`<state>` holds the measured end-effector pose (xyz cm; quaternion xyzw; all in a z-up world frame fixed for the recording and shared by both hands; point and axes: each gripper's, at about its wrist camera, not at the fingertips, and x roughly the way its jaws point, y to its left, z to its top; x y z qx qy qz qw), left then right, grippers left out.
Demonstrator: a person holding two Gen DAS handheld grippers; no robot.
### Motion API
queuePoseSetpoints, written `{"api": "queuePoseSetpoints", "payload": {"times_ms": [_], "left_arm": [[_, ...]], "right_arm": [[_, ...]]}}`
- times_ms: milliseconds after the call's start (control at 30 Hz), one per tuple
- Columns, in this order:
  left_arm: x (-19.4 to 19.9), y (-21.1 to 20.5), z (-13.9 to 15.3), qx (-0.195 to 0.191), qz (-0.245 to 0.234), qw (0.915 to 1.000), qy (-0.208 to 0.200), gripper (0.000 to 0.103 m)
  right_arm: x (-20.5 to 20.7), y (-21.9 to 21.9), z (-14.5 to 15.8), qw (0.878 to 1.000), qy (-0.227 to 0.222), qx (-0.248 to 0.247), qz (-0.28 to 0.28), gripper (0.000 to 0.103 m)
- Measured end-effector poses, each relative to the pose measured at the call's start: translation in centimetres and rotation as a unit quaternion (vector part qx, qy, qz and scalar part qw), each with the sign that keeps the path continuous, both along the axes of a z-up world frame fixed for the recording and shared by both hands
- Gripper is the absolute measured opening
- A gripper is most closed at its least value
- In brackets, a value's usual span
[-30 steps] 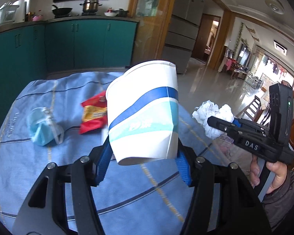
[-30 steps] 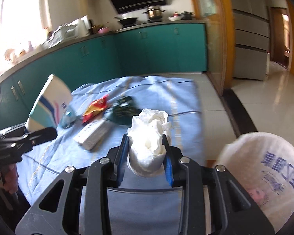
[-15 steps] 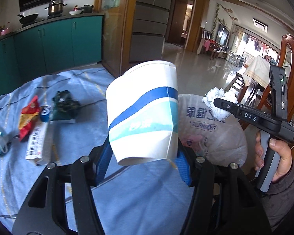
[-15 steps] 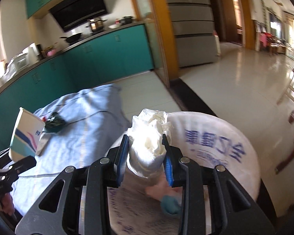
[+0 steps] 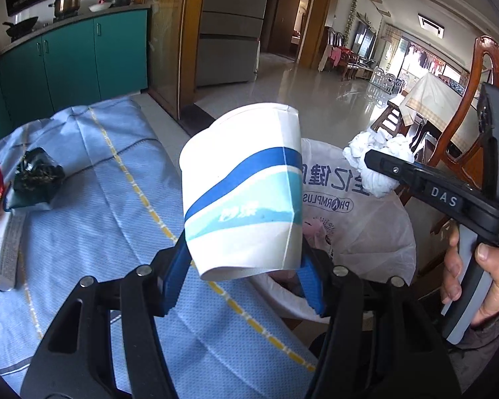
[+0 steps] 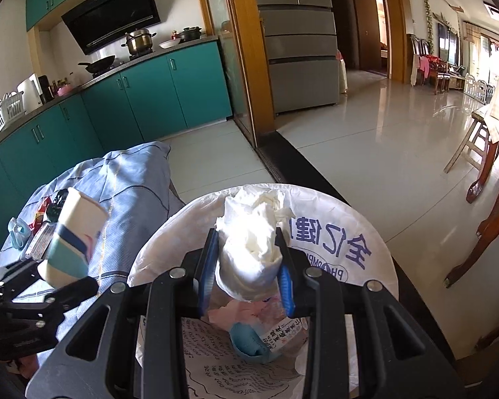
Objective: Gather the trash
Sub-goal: 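Open both tools to drop the tissue and cup into the wastebasket, then move both open tools back over the table of trash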
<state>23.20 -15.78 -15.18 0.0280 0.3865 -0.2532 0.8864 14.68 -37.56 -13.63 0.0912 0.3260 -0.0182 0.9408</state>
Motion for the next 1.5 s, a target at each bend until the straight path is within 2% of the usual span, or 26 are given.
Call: {"api": "queuePoseSetpoints", "payload": {"times_ms": [367,567,633,667,700,733,867,1033,1267,1500], "left_arm": [[0.9,-3.5,-1.6,-0.008,-0.023,0.9996,0.016,0.060],[0.4,-6.2,-2.6,0.007,-0.043,0.9988,0.020,0.060],[0.0,-6.8,-2.7,0.013,-0.051,0.9985,0.016,0.061],[-0.1,-6.9,-2.6,0.015,-0.051,0.9985,0.013,0.069],[-0.2,-6.8,-2.3,0.015,-0.050,0.9986,0.010,0.074],[-0.2,-6.6,-2.0,0.011,-0.048,0.9988,0.007,0.074],[-0.4,-4.9,-0.6,-0.007,-0.033,0.9994,0.001,0.078],[-0.5,-1.2,0.7,-0.016,0.005,0.9998,-0.009,0.082],[-1.0,5.4,2.3,-0.020,0.075,0.9965,-0.029,0.086],[-1.4,10.1,3.0,-0.008,0.114,0.9927,-0.040,0.089]], "right_arm": [[-0.2,-1.3,-0.6,1.000,0.019,0.009,-0.015,0.033],[-0.1,-1.9,-0.6,0.999,0.023,0.018,-0.028,0.034],[0.0,-2.3,-0.8,0.998,0.027,0.028,-0.039,0.042],[0.1,-2.6,-1.0,0.998,0.031,0.034,-0.047,0.046],[0.2,-2.8,-1.2,0.997,0.034,0.039,-0.055,0.057],[0.2,-3.0,-1.3,0.997,0.034,0.043,-0.060,0.064],[0.2,-3.0,-1.2,0.996,0.028,0.054,-0.070,0.069],[0.7,-1.4,-0.8,0.997,0.016,0.057,-0.055,0.075],[2.2,3.1,-0.2,0.999,0.008,0.051,-0.001,0.079],[3.4,7.9,0.1,0.998,0.004,0.029,0.051,0.079]]}}
